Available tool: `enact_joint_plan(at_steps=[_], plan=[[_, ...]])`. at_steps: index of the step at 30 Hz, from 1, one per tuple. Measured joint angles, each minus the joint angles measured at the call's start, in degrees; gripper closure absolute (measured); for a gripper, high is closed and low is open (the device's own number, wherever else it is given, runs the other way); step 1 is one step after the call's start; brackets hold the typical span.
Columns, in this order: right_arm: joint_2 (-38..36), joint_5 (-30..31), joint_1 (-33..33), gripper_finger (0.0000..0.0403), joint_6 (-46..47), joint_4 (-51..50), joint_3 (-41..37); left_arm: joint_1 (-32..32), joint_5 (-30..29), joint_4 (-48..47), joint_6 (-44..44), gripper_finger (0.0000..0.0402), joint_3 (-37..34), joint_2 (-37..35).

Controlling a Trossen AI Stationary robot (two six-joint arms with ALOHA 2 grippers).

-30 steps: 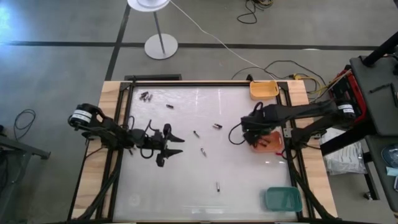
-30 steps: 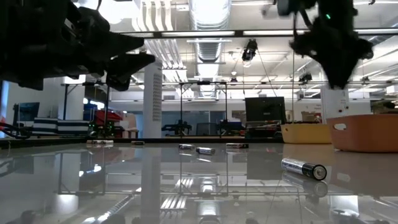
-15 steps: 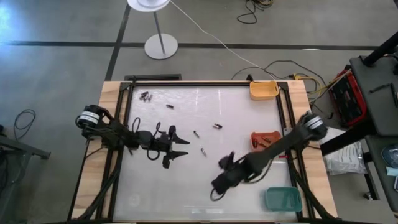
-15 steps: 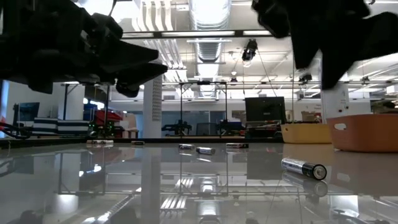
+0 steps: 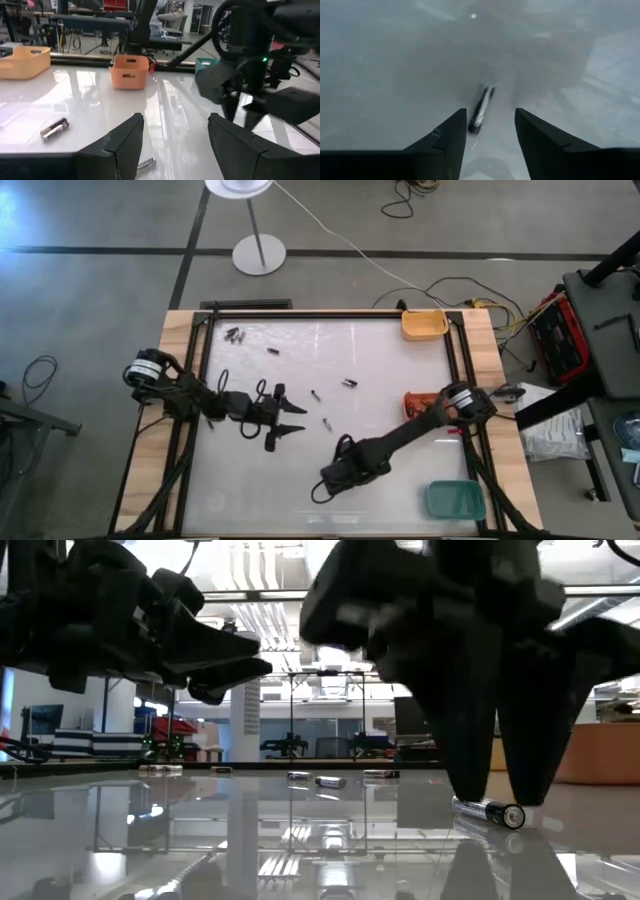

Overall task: Sort batteries
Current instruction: Put the silver battery into the green bin

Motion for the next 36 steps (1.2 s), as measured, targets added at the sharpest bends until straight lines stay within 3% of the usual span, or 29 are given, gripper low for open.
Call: enact_joint_plan(at_steps=[7,13,17,29,36], plan=[[3.0,0.0,-0.6,0.0285,0.4,-0.9,2.5,0.0,0.1,-0.1,-2.3,0.0199,-2.0,0.0],[5.0,-1.2,-0.6,0.0345,0.0,-2.3,2.5,0.0,0.1,0.5,-3.0,0.0199,-2.3,0.0],[6.4,-1.0,-0.2,0.0380,-4.9,-3.2,2.4,0.0,0.0,1.3,-3.0,0.0199,-2.3,0.0],[0.1,6.8,0.7,0.0388,-7.0,-12.0,1.5,0.0,0.0,1.4,-3.2,0.0199,-2.3,0.0],[-9.5,3.2,4.5,0.0389,-4.3,-21.4,1.8,0.0,0.0,2.4,-3.5,0.0199,-0.9,0.0]])
